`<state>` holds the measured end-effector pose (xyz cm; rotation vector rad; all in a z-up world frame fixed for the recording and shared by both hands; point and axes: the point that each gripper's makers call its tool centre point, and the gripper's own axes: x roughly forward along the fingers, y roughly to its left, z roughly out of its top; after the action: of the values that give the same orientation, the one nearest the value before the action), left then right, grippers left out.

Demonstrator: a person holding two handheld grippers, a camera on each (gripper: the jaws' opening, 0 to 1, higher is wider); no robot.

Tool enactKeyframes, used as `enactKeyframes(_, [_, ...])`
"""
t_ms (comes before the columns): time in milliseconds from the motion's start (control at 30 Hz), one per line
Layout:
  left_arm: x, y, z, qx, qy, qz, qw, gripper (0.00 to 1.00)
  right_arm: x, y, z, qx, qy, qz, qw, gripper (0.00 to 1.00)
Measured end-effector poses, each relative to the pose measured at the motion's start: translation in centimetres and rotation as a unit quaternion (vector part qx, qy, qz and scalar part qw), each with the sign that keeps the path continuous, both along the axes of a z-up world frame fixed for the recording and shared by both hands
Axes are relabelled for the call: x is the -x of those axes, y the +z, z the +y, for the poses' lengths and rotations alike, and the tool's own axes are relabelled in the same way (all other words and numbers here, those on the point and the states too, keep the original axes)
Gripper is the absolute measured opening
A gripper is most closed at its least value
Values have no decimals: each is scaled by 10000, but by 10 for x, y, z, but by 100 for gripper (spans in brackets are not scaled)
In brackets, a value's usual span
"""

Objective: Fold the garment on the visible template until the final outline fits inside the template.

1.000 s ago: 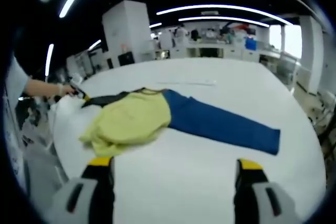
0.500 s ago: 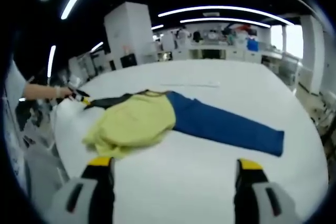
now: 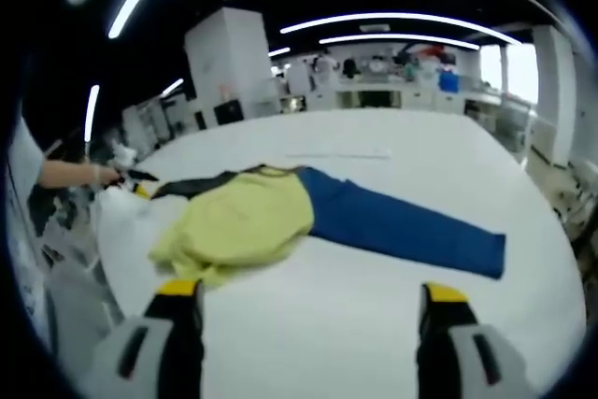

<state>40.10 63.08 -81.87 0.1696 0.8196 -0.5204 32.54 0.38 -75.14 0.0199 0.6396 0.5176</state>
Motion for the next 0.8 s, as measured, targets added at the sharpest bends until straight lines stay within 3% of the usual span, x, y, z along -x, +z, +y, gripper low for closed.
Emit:
enactKeyframes(200, [10, 2, -1, -188, -95, -104, 9997, 72, 0, -1, 2, 10, 52, 27, 10000, 97])
enactKeyframes(300, [7, 0, 6, -230, -54, -126, 9996, 55, 0, 0, 3, -10, 43, 20, 10000, 97])
enactKeyframes(500, [10, -15, 22, -511, 195, -40, 9985, 31, 1, -1, 4, 2, 64, 47, 10000, 96])
enactKeyframes(800, [8, -27, 34, -749, 569, -26, 9956, 12, 5, -2, 3, -8, 34, 62, 10000, 96])
